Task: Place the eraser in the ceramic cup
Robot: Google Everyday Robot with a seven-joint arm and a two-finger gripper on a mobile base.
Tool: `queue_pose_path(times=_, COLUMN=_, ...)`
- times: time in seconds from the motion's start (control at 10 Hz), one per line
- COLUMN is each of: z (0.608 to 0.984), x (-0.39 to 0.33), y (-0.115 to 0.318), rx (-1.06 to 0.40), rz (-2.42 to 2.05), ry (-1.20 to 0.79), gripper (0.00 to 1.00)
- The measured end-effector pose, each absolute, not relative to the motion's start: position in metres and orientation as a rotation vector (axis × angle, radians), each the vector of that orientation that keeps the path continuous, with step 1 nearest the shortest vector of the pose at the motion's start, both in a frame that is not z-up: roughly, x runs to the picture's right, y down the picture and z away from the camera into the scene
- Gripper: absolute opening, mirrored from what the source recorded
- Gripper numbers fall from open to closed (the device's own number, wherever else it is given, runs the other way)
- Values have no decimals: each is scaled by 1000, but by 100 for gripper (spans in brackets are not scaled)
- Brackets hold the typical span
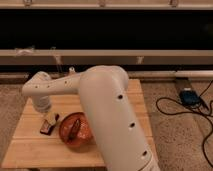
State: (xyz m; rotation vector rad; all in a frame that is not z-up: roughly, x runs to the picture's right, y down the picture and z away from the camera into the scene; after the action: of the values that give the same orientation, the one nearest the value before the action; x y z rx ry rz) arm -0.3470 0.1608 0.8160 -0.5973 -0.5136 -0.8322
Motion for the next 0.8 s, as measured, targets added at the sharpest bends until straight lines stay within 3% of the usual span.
queue_pose_path(times=0.5, z=841, x=-352, y=188, rx=-626, rz=-895, ry=-496, gripper=79)
queue_pose_path(times=0.8, z=848, x=-343, y=192, rx=-628, rz=-879, ry=-492, gripper=53)
